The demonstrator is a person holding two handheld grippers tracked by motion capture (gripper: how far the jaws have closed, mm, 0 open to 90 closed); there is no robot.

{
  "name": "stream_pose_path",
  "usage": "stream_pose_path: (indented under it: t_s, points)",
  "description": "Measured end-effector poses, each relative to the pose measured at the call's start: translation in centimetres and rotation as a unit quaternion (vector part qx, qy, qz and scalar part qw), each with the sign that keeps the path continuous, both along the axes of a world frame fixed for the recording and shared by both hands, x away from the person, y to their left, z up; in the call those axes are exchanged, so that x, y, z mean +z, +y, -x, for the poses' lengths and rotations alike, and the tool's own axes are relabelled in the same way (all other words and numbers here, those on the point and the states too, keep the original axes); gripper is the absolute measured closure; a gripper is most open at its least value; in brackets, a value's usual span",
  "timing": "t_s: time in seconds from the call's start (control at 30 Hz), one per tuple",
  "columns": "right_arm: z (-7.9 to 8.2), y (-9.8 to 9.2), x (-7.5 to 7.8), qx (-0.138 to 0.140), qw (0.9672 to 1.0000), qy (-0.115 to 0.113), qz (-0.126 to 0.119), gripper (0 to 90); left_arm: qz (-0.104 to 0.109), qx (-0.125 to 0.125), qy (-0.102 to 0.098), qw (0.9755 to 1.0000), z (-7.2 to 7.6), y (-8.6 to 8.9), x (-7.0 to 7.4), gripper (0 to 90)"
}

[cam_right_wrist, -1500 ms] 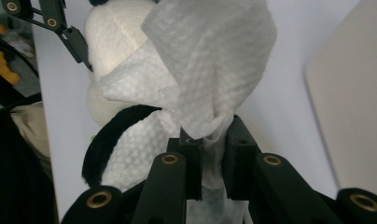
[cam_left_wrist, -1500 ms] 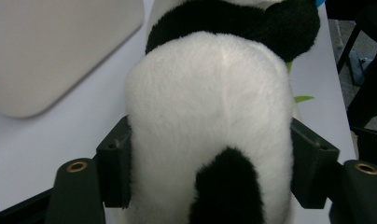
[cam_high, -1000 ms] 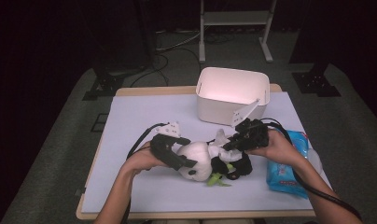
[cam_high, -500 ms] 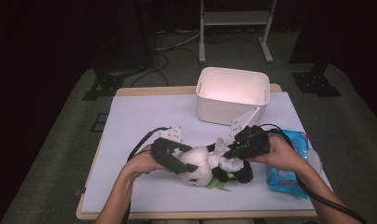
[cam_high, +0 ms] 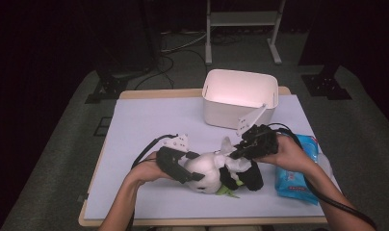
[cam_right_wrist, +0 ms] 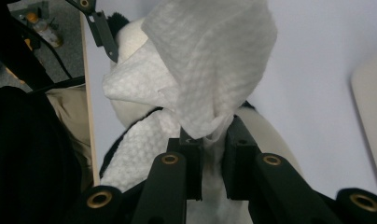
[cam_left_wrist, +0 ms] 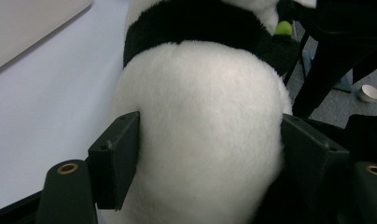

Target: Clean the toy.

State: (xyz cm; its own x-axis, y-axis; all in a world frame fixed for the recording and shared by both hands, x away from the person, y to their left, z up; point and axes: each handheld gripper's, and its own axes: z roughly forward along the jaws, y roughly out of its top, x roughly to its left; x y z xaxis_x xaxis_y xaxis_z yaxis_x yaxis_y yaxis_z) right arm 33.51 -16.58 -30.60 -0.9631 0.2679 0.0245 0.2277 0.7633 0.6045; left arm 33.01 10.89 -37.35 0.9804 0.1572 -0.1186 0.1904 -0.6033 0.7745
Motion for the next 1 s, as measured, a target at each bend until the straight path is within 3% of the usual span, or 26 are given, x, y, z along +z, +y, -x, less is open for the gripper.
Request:
stream_pose_path:
  t_s: [0.07, 0.27, 0.5, 0.87, 1.0]
  points:
    - [0.2, -1.4, 0.0, -0.012, 0.9999, 0.005, -0.010, 79.3, 0.001, 0.000, 0.003, 1.0000, 0.1, 0.0, 0.0, 24.7]
    - [0.7, -2.5, -0.6, -0.018, 0.9997, 0.008, -0.018, 79.3, 0.005, 0.004, 0.016, 0.9999, 0.0, -0.2, 0.3, 19.4]
    - [1.2, -2.6, -1.2, -0.014, 0.9994, 0.019, -0.024, 79.4, 0.000, 0.026, 0.054, 0.9982, -0.5, -0.3, 0.4, 10.2]
    - [2.3, -2.2, -1.5, 0.006, 0.9993, 0.029, -0.023, 79.4, -0.019, 0.008, 0.054, 0.9983, 0.0, -1.0, -0.5, 11.1]
    - [2.4, -1.7, -1.2, 0.012, 0.9997, 0.020, -0.006, 79.5, -0.031, 0.003, 0.024, 0.9992, 0.6, -1.5, -0.8, 19.7]
